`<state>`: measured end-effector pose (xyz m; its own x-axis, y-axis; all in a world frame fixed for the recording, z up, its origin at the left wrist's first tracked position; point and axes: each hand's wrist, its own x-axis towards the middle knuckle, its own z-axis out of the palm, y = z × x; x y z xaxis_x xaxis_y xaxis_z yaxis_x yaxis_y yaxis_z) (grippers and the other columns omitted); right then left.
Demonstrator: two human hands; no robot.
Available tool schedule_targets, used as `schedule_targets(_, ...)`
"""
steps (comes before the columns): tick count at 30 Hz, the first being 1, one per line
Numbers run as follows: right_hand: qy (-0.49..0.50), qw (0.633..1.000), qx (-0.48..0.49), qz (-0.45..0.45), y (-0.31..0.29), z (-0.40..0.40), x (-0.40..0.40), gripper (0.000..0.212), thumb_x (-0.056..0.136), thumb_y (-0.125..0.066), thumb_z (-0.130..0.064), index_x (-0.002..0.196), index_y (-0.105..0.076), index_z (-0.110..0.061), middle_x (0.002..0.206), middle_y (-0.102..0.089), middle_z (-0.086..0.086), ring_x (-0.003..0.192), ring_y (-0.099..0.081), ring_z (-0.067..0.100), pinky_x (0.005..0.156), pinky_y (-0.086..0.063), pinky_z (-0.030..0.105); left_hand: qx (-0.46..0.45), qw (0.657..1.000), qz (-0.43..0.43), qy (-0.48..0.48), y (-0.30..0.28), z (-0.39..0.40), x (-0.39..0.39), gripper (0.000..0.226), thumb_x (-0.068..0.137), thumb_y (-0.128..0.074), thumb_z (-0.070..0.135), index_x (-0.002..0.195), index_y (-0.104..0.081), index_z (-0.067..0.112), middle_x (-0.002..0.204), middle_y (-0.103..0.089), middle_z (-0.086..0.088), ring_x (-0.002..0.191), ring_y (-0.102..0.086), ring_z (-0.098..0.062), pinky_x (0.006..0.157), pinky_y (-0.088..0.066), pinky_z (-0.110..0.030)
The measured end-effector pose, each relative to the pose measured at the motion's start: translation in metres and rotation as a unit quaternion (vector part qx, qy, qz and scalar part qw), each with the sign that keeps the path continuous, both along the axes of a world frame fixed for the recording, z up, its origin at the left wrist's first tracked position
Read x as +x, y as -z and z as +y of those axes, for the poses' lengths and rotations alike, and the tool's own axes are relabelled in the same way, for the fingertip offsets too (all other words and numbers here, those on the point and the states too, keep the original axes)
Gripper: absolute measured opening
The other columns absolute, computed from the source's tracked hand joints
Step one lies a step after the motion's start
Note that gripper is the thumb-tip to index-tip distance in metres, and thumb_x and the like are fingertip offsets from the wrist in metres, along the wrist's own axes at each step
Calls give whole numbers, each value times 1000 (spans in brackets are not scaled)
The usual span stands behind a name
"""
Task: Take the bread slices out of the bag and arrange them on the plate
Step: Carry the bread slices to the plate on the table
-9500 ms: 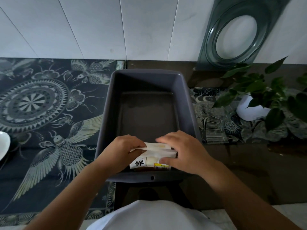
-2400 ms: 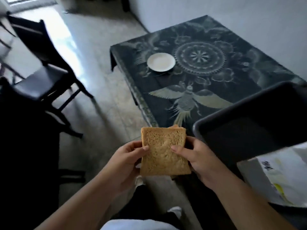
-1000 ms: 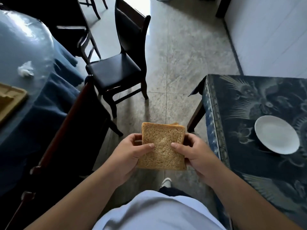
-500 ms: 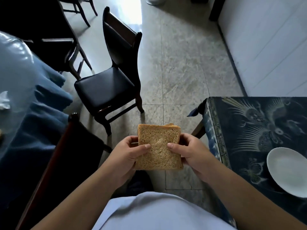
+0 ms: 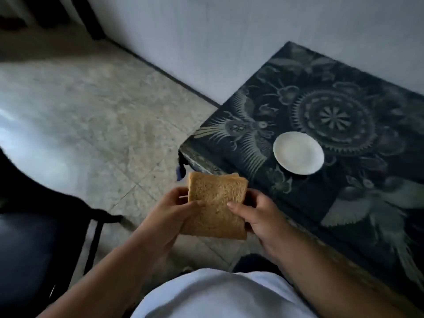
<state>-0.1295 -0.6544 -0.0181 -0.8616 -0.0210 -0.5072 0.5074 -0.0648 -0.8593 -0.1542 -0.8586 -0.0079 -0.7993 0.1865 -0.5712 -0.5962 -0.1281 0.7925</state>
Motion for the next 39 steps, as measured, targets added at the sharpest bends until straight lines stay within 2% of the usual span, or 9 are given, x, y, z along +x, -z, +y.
schedule_targets(5,189,982,-7,-3,5,58,27,30,65,-80,-39,94,-73,-34,96,-78,0,89,-75,23,78,-59,45,-13,986,-3,165,1,81,-39,29,85,-68,4,114,-60,3,102,-73,-19,85,-73,-29,66,-59,-34)
schedule_targets(10,284,958,-31,-18,12,101,41,19,82,-77,-20,98,-70,-27,93,-78,-6,84,-75,15,69,-56,34,-25,972,-17,231,1,142,-52,32,84,-68,4,115,-59,5,109,-70,-20,90,-73,-32,72,-62,-41)
schedule_targets(16,300,953,-33,-17,17,134,37,25,81,-78,-20,103,-67,-26,94,-78,-7,87,-74,16,75,-59,39,-22,967,-42,252,6,178,-66,33,82,-70,5,114,-60,5,110,-69,-22,90,-73,-34,69,-61,-41)
schedule_targets(19,295,955,-32,-13,20,146,32,25,84,-75,-19,105,-65,-26,93,-77,-10,84,-75,13,69,-58,33,-19,966,-54,251,9,188,-73,38,76,-73,15,112,-64,6,109,-71,-20,91,-73,-33,71,-61,-45)
schedule_targets(21,299,954,-28,-17,22,150,27,26,84,-75,-20,108,-65,-25,94,-78,-7,87,-74,14,74,-59,37,-22,963,-58,262,10,193,-79,41,74,-74,19,113,-66,7,107,-73,-17,93,-73,-32,72,-60,-45)
schedule_targets(26,314,949,-12,-19,26,160,5,30,84,-75,-22,111,-64,-26,104,-75,-2,94,-72,15,83,-58,39,-53,949,-52,308,14,207,-108,29,88,-67,17,116,-64,11,111,-73,-12,96,-72,-30,79,-60,-50)
schedule_targets(31,336,941,2,-29,31,169,-26,22,85,-74,-24,102,-63,-32,98,-74,-12,80,-71,0,64,-53,20,-46,942,-63,327,23,226,-149,28,89,-67,14,116,-64,9,105,-76,-11,92,-74,-26,73,-61,-43)
schedule_targets(34,351,935,4,-45,32,179,-52,21,85,-75,-22,99,-63,-32,99,-74,-11,84,-71,3,68,-54,24,-47,936,-68,343,29,241,-179,24,89,-67,14,113,-66,11,98,-78,-7,88,-75,-23,67,-61,-39)
schedule_targets(39,387,920,7,-57,43,197,-94,28,82,-78,-20,106,-67,-27,102,-76,-6,87,-72,6,69,-56,23,-64,927,-45,367,46,264,-227,32,89,-69,17,120,-64,13,114,-73,-7,99,-72,-23,73,-62,-42)
